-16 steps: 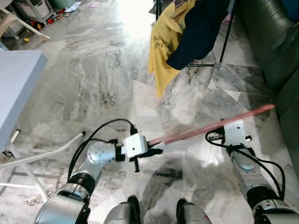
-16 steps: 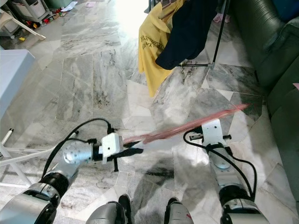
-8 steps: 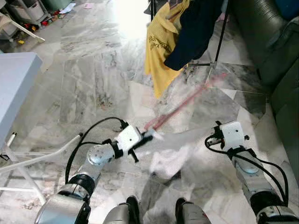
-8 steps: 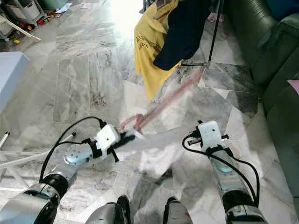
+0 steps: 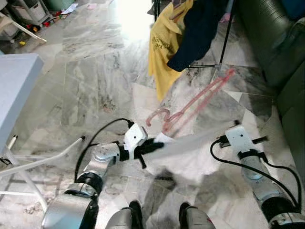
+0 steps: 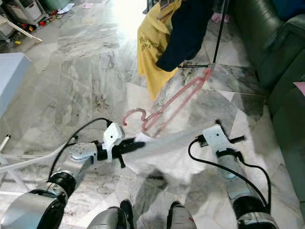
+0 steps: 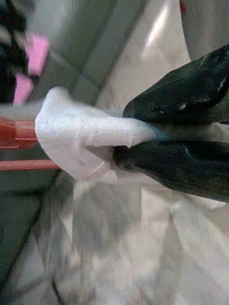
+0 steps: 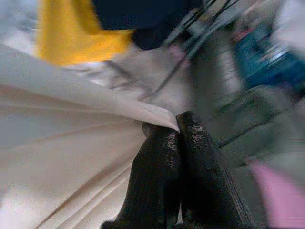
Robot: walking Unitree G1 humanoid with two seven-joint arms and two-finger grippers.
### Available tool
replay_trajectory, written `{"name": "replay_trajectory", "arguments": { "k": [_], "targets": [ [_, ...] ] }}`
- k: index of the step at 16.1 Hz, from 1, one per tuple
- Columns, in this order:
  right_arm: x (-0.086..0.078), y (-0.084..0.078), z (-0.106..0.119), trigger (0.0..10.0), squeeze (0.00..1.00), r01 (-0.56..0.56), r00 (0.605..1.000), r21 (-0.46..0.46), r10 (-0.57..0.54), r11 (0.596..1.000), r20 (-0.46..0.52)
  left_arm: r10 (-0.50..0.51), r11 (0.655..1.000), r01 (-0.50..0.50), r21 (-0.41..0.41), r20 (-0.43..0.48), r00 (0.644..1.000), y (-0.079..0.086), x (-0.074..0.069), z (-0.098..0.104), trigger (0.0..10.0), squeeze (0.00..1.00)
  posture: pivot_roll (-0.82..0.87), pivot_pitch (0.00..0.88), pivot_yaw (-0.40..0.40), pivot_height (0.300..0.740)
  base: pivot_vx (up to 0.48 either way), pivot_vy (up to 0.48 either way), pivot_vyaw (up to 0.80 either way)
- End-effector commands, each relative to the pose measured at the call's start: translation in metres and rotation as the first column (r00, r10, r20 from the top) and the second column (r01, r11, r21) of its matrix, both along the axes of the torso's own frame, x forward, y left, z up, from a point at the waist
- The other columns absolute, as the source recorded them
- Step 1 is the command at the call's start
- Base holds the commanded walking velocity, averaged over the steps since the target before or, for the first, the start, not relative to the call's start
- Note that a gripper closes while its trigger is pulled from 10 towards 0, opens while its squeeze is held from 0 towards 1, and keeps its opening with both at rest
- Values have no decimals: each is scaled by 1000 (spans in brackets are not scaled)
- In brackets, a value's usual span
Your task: Hang hanger
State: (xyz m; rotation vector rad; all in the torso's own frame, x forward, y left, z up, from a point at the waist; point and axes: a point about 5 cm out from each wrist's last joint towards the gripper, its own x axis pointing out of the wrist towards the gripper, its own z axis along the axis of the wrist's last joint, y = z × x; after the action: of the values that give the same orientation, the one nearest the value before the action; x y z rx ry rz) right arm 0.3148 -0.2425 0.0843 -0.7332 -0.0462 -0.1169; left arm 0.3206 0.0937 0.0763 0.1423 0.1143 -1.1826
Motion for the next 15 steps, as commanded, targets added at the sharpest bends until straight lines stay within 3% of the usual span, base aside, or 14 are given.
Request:
{"name": "replay_trajectory", "arguments": {
  "k": [1,2,3,5,6,9,11,12,15],
  "targets": [
    [-1,-12,11,10000,0,67,995,-48,-64,997,74,-4,999,5,34,-35,999,11,-4,-7,0,0,-181,236,114,740,0,0,0],
    [1,-9,15,10000,0,57,994,-61,-51,996,97,0,999,1,41,-35,999,11,-5,-9,0,0,-180,236,115,740,0,0,0],
    [2,-3,16,10000,1000,8,995,-27,-5,1000,97,3,997,-2,73,-13,1000,11,-5,-10,0,0,-180,235,113,740,0,0,0],
    [2,17,11,10000,1000,-166,986,79,163,983,46,15,985,-30,173,91,996,12,-3,-9,0,0,-180,235,112,740,0,0,0],
    [1,27,7,10000,1000,-240,970,124,241,963,5,46,980,-71,185,137,990,13,2,-4,0,0,-178,237,112,740,0,0,0],
    [-12,60,-11,10000,1000,-447,864,233,485,863,-138,138,974,-179,142,255,957,13,22,23,0,0,-181,241,119,740,0,0,0],
    [-19,73,-18,10000,1000,-510,800,296,572,807,-180,147,974,-192,124,303,942,10,28,35,0,0,-182,242,125,740,0,0,0],
    [-24,80,-22,10000,1000,-542,749,351,628,764,-210,119,979,-164,120,317,941,5,29,39,0,0,-182,242,125,740,0,0,0],
    [-30,83,-25,10000,1000,-557,700,392,668,732,-253,88,982,-136,134,315,945,5,28,39,0,0,-185,233,117,740,0,0,0]
  ]
}}
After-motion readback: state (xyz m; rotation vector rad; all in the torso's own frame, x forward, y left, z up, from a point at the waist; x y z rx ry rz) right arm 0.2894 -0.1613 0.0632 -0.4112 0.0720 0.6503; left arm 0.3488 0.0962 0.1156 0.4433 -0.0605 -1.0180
